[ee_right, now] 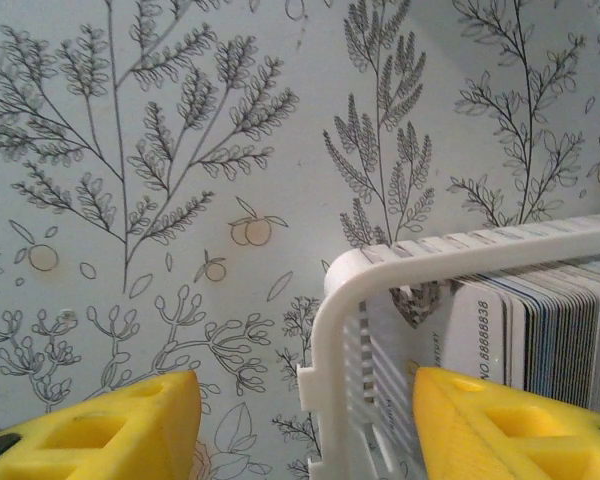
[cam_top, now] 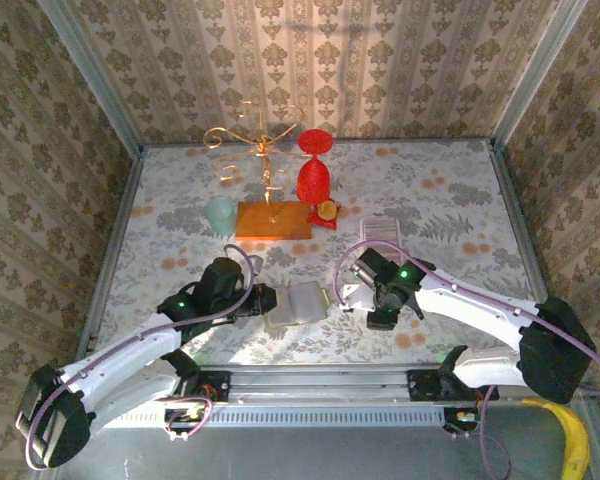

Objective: Put the credit cards into the card holder

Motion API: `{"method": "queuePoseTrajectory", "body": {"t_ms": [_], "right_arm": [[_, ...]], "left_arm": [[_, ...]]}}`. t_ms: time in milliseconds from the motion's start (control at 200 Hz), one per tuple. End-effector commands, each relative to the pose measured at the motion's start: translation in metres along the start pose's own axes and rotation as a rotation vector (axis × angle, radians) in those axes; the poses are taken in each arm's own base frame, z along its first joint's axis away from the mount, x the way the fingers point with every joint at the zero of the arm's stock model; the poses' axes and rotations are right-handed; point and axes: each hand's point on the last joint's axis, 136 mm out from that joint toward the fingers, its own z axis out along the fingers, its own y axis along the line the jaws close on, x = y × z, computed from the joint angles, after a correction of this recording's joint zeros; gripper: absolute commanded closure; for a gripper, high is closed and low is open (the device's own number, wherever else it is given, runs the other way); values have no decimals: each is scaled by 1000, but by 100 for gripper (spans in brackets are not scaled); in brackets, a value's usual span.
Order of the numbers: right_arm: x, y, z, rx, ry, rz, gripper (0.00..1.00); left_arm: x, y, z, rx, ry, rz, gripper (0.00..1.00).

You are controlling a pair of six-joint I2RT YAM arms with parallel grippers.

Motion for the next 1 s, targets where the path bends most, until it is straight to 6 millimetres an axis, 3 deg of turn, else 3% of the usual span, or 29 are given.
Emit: {"method": "queuePoseTrajectory", "body": {"t_ms": [0, 255, 575, 795, 995], "right_arm": [[7, 2, 9, -8, 27, -3, 41], [10, 10, 30, -63, 70, -20, 41], [12, 40, 16, -100, 75, -61, 45], [12, 57, 18, -133, 96, -71, 46], [0, 67, 20, -125, 78, -72, 46]], "left_arm": [[3, 1, 0, -3, 3, -5, 100], [2, 0, -1, -1, -2, -4, 100], [5, 6, 2, -8, -2, -19, 100], [8, 9, -1, -13, -10, -28, 100], [10, 11, -4, -19, -13, -25, 100]]}}
